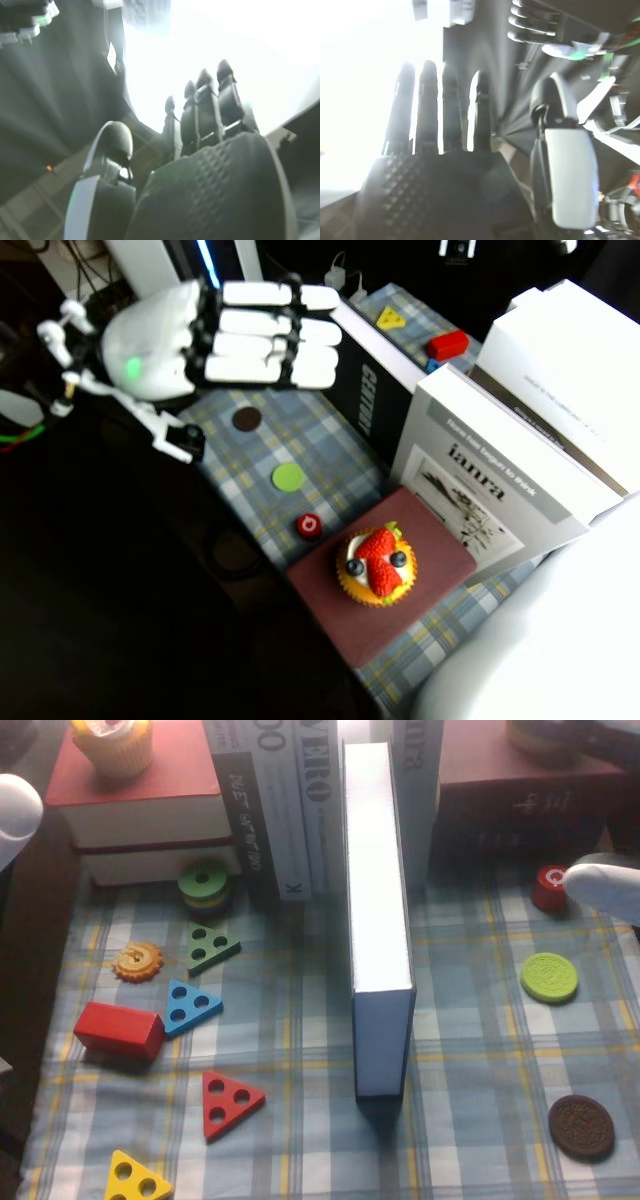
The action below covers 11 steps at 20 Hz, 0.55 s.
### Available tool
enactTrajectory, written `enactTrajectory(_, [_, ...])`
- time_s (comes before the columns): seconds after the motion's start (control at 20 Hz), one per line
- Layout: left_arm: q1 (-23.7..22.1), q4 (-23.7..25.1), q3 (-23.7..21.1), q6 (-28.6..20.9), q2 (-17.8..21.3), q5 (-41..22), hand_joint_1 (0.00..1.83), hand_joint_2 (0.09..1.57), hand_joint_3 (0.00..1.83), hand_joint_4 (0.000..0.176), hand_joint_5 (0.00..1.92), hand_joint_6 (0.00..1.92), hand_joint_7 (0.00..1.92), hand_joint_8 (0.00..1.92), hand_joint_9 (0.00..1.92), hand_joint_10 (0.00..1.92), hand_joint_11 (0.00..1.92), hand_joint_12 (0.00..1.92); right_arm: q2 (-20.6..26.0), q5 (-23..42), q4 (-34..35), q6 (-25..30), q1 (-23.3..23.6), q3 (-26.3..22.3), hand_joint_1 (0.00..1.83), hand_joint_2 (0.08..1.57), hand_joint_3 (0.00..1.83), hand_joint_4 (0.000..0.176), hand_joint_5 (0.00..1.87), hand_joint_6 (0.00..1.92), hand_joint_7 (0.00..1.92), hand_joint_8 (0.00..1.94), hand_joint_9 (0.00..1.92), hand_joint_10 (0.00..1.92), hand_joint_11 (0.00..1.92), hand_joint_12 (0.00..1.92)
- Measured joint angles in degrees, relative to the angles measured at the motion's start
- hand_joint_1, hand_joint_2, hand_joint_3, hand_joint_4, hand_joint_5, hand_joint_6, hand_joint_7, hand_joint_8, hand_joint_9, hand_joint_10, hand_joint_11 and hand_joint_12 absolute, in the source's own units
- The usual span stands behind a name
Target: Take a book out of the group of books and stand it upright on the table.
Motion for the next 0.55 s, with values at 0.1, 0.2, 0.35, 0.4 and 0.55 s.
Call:
enactTrajectory(0.1, [0.0,0.72,1.42,-3.43,-0.61,-0.9,0.27,1.31,0.0,0.04,0.17,0.0,0.22,0.01,0.23,0.01,0.15,0.12,0.0,2.16,1.75,0.11,-1.25,0.0,0.49,1.25,0.0,0.131,0.19,0.0,0.22,0.0,0.28,0.0,0.15,0.0])
enactTrajectory(0.2, [0.0,-0.04,2.56,-6.73,-1.62,-0.9,0.29,1.31,0.0,0.083,0.22,0.0,0.3,0.0,0.32,0.0,0.02,0.61,0.0,3.8,3.91,0.11,-1.64,0.02,0.53,1.25,0.0,0.108,0.2,0.01,0.21,0.0,0.31,0.01,0.18,0.01])
enactTrajectory(0.35, [-1.22,1.73,3.52,-10.14,-1.86,-0.68,0.42,1.37,0.0,0.108,0.41,0.03,0.29,0.0,0.26,0.0,0.0,0.41,-0.46,6.38,4.22,0.11,-2.64,-0.35,0.35,1.29,0.01,0.167,0.12,0.0,0.03,0.0,0.03,0.0,0.0,0.0])
enactTrajectory(0.4, [-1.9,2.27,3.78,-10.91,-1.84,-0.85,0.34,1.39,0.0,0.154,0.38,0.01,0.13,0.0,0.12,0.0,0.0,0.3,-0.57,7.52,4.24,0.13,-3.21,-0.74,0.3,1.31,0.01,0.174,0.14,0.01,0.0,0.0,0.01,0.0,0.01,0.0])
enactTrajectory(0.55, [-5.66,4.46,4.22,-11.89,-1.92,-0.57,0.01,1.44,0.02,0.175,0.1,0.0,0.05,0.01,0.04,0.01,0.0,0.03,-0.28,12.04,4.46,-0.09,-3.91,-2.32,0.44,1.32,0.0,0.166,0.13,0.0,0.0,0.0,0.0,0.0,0.0,0.0])
